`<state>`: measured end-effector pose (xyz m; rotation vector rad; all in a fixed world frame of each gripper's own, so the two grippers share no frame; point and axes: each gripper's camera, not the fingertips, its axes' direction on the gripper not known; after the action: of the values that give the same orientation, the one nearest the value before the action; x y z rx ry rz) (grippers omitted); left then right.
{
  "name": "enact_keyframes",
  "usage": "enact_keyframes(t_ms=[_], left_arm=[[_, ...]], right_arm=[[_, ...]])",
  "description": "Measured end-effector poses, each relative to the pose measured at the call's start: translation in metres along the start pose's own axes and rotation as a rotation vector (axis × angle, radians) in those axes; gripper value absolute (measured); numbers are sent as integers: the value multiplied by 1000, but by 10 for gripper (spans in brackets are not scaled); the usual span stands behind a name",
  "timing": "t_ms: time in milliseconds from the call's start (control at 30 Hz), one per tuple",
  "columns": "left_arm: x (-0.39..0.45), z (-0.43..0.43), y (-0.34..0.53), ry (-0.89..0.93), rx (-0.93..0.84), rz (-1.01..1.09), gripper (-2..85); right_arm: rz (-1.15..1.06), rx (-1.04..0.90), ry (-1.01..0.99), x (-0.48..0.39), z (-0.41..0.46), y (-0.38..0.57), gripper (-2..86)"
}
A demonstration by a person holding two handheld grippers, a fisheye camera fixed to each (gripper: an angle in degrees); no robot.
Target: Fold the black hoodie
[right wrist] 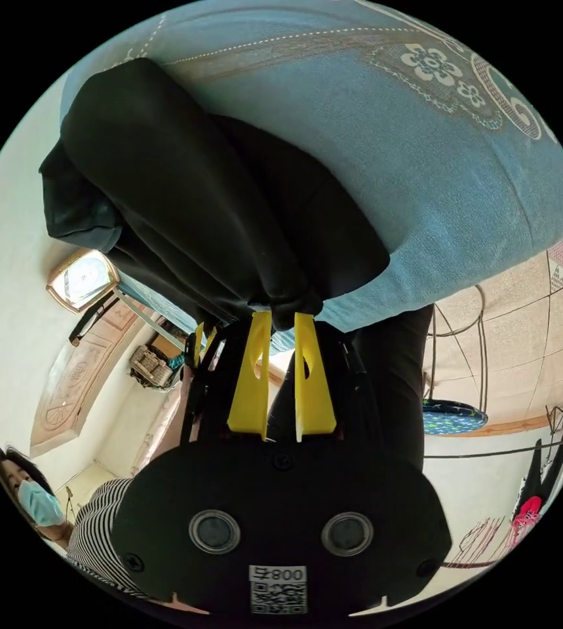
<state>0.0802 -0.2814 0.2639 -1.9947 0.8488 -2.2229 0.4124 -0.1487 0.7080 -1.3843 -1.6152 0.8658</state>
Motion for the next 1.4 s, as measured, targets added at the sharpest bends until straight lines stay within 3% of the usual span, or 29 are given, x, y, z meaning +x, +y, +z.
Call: enact_keyframes(t_ms=[333,433,533,667,767,800,867,933,1033,1167,1267,1400], left_arm=[[48,-62,3,16,12,117,35],[72,-117,9,45,61,196,30],[111,-214,13,-54,215,309,26],[164,-364,36,-193,621,353,24],[185,-403,55,-230,800,375,25],[186,-401,56,-219,800,382,26],[184,-370,49,-167,700,432,44],[173,-326,36,-176,564,415,61],[144,-233,16,-216,266,351,82],[104,-140,15,-283,-3,253,107],[95,-118,17,-370,-70,236,110],[100,-110,15,-481,-74,264,91]], right_arm=[[-81,11,-25,-10,-45,-25,29],[-162,12,-79,-24,-84,-18,23],[-288,74,-66,-52,-159,-7,19],[-385,404,206,-98,-324,18,6],[-308,750,412,-118,-432,35,3],[-328,819,356,-123,-454,39,2],[-450,840,282,-135,-454,41,3],[-499,784,348,-145,-421,28,4],[-468,559,446,-131,-328,-17,13],[-347,149,356,-67,-188,-76,59],[-261,25,369,-34,-140,-90,78],[-226,47,383,-19,-135,-96,80]])
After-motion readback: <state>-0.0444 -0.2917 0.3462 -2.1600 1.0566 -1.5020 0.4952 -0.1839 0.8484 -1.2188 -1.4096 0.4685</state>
